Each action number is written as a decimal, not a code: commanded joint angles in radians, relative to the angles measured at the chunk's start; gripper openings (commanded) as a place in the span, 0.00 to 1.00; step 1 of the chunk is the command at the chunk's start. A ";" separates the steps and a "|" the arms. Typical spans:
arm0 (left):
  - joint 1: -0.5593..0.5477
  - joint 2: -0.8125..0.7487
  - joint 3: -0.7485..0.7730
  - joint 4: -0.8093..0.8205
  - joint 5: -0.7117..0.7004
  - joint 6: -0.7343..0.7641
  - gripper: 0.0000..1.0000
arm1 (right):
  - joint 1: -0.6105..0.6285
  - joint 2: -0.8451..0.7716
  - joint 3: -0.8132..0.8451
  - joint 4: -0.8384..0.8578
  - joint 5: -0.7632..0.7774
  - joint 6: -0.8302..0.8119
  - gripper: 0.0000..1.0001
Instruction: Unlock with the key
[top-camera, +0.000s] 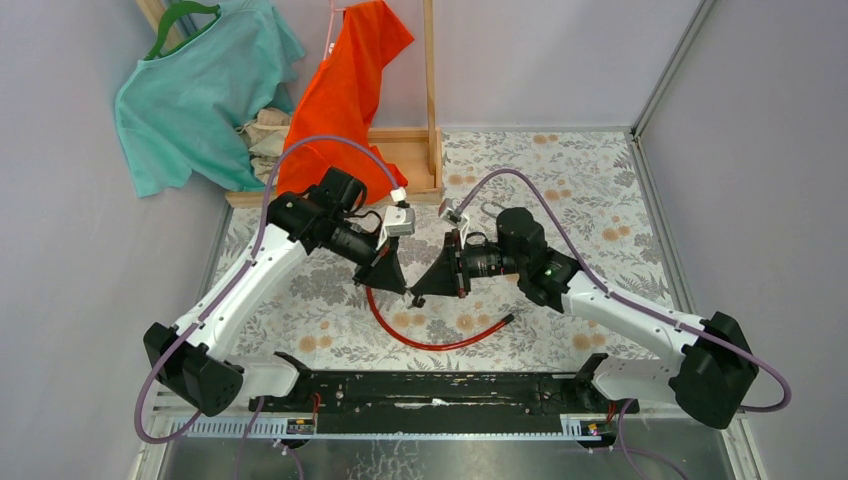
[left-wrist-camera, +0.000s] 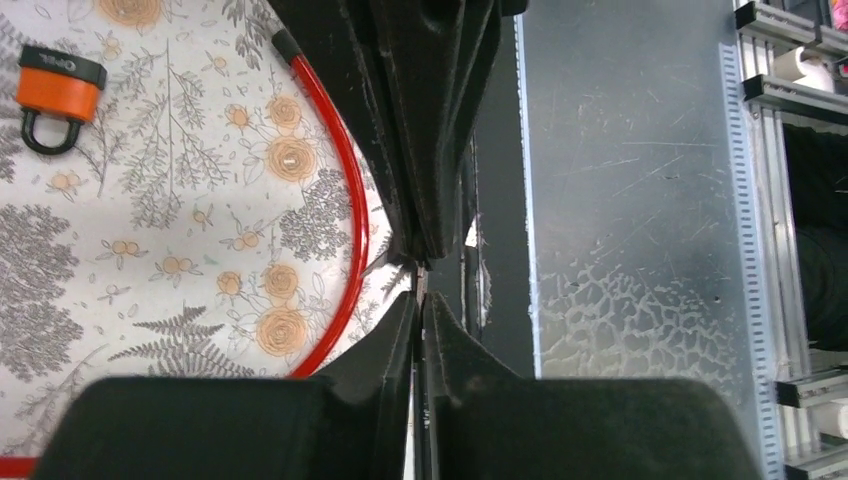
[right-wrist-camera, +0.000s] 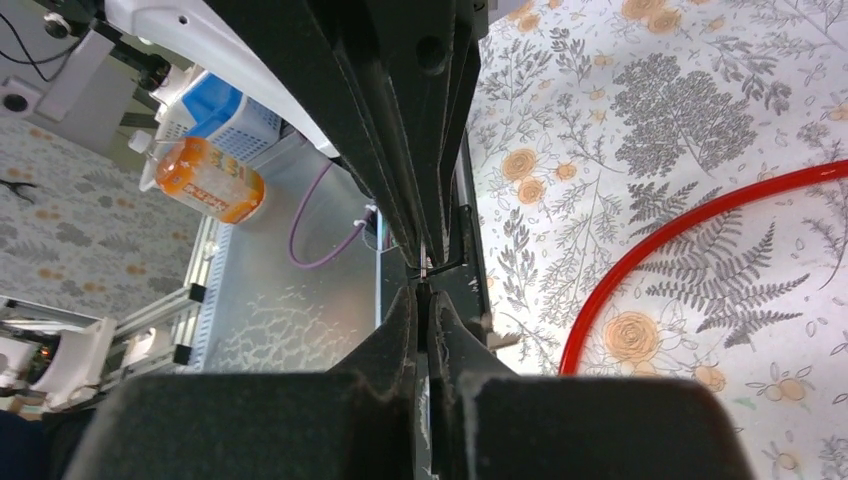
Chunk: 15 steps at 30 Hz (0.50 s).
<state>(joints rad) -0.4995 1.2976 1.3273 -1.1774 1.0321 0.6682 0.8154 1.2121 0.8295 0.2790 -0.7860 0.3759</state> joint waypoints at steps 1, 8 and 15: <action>-0.005 0.000 0.025 0.078 -0.016 -0.056 0.33 | -0.024 -0.050 -0.014 0.081 -0.001 0.060 0.00; -0.005 0.002 0.028 0.110 -0.073 -0.052 0.72 | -0.084 -0.126 -0.057 0.009 -0.050 0.067 0.00; -0.005 0.053 -0.018 0.314 -0.234 -0.178 0.77 | -0.122 -0.229 -0.033 -0.299 0.068 0.010 0.00</action>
<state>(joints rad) -0.4995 1.3102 1.3289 -1.0813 0.9268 0.6136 0.7170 1.0515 0.7692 0.1608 -0.7952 0.4191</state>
